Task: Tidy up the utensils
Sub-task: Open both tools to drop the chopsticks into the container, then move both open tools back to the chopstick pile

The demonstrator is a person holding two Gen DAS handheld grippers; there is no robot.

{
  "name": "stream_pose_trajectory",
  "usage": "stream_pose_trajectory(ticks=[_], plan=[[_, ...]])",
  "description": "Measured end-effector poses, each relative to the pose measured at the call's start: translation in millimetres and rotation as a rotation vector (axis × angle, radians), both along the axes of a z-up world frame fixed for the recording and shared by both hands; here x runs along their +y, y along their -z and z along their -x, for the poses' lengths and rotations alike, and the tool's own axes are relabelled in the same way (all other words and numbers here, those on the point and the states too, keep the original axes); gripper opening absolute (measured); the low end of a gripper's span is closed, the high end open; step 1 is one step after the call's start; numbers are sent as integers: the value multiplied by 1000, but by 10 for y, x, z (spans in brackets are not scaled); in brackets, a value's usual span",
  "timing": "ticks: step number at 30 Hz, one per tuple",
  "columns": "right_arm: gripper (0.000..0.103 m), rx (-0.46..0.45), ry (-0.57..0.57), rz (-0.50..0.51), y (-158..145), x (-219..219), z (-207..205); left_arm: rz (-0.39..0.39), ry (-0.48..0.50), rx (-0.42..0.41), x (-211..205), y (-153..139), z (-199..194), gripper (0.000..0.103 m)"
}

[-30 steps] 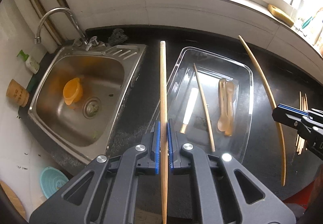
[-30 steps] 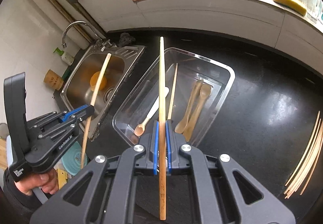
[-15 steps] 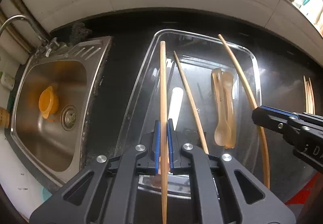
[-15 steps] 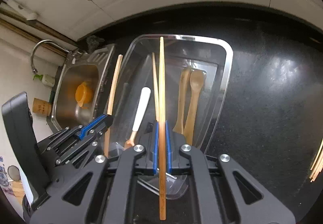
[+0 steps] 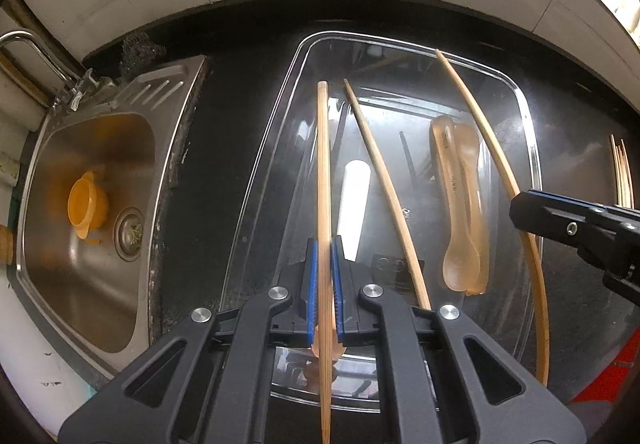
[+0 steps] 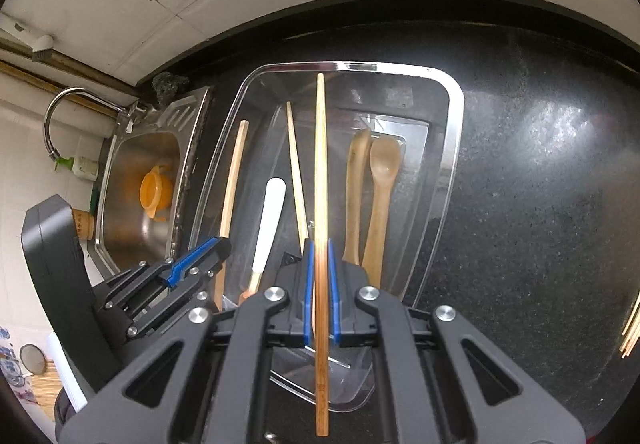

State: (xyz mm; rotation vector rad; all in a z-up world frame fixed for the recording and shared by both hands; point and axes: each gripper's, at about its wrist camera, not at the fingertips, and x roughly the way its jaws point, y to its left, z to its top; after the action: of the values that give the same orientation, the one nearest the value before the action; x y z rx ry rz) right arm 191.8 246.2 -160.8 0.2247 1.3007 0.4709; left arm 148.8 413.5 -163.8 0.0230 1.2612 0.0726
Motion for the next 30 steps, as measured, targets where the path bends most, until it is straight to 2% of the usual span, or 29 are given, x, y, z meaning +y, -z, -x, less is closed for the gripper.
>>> stream_pose_trajectory(ticks=[3, 4, 5, 6, 7, 8, 10, 13, 22, 26, 30], plan=[[8, 3, 8, 4, 5, -6, -37, 7, 14, 13, -1, 57, -20, 7], [8, 7, 16, 14, 4, -28, -52, 4, 9, 14, 7, 68, -27, 14], [13, -3, 33, 23, -23, -80, -66, 1, 5, 17, 20, 71, -29, 24], [33, -14, 43, 18, -60, -139, -72, -5, -11, 7, 53, 45, -18, 66], [50, -22, 52, 15, -93, -190, -78, -6, -33, -21, 96, -16, 11, 88], [76, -33, 63, 11, -137, -255, -79, 0, -45, -62, 129, -91, 58, 97], [76, -75, 84, -2, -254, -398, -61, 16, -52, -88, 175, -194, 119, 97], [76, -77, 82, -27, -329, -532, -28, 61, -84, -104, 241, -298, 213, 97], [76, -87, 70, -50, -447, -850, 215, 52, -99, -129, 41, -417, 429, 97], [76, -116, 69, -46, -537, -1143, 387, 38, -86, -147, -187, -524, 533, 97], [76, -130, 107, -44, -565, -1675, 555, 34, -36, -150, -664, -562, 625, 97]])
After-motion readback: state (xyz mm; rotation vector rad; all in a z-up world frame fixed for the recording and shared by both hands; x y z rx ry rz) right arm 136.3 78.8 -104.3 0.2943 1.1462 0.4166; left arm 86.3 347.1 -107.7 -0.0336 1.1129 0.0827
